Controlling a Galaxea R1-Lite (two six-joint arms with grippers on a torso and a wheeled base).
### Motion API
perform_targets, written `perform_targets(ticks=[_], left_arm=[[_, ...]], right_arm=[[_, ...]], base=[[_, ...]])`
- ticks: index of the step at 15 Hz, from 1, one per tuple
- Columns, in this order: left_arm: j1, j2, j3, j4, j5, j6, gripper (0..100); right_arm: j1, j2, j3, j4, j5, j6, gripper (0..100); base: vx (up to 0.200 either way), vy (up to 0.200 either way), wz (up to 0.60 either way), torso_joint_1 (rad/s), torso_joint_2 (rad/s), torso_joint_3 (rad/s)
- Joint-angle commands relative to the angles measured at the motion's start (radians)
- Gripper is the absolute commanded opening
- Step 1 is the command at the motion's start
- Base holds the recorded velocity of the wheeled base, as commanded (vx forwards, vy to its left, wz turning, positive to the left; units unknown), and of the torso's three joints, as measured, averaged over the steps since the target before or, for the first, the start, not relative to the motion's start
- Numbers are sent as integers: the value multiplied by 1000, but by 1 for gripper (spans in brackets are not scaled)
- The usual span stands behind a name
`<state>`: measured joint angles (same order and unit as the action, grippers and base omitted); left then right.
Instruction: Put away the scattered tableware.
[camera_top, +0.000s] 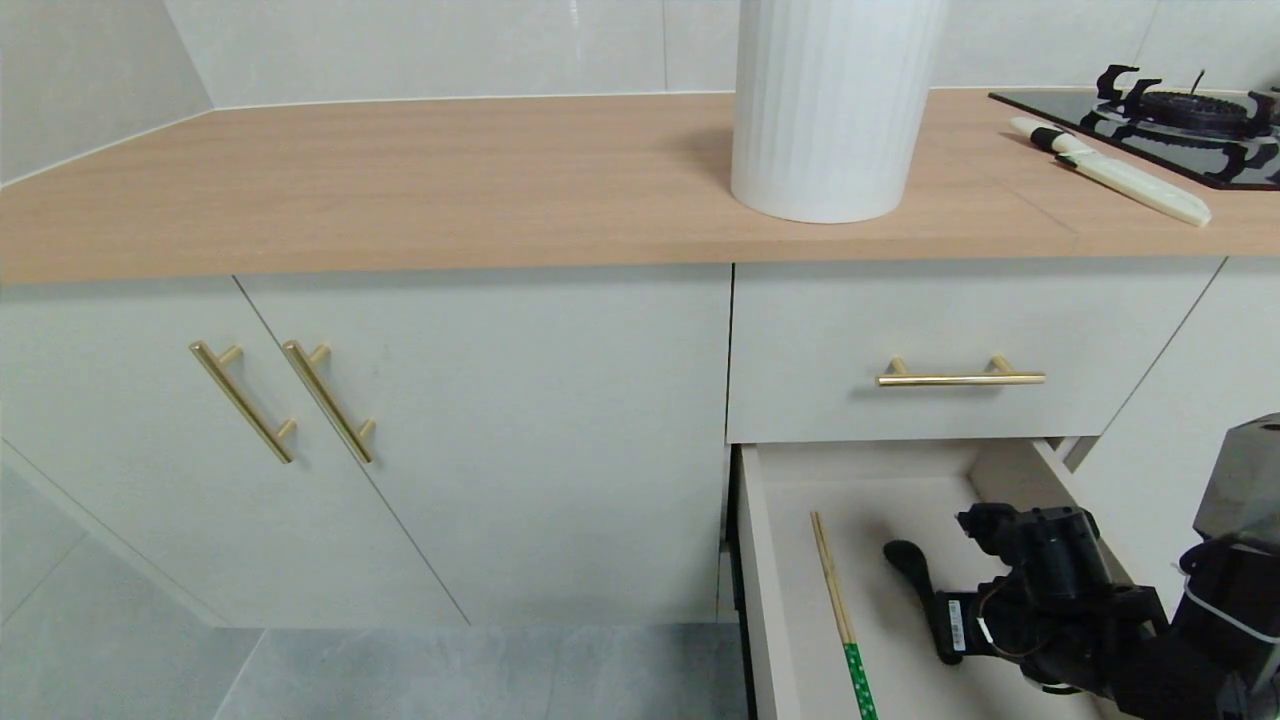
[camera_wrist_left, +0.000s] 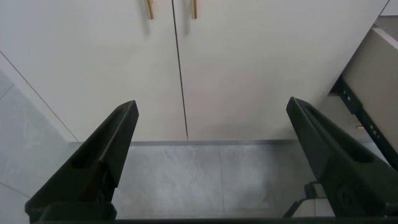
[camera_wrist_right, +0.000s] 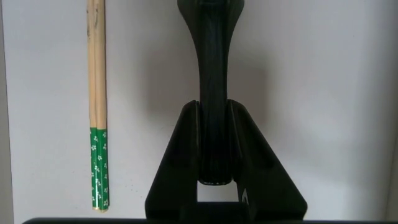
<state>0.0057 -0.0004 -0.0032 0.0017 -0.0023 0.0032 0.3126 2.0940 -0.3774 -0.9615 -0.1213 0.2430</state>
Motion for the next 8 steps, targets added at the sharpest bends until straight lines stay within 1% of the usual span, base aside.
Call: perform_targets(ticks=[1,5,8], left_arm=[[0,0,0,0,1,0,100],[0,0,0,0,-1,0,100],[0,0,0,0,-1,0,100]], right_arm=[[0,-9,2,0,0,-1,100],[0,-55,5,1,-1,-4,100],[-3,-187,29,26,-24,-34,100]], base=[[0,0,0,0,0,0],[0,0,0,0,0,0],[0,0,0,0,0,0]])
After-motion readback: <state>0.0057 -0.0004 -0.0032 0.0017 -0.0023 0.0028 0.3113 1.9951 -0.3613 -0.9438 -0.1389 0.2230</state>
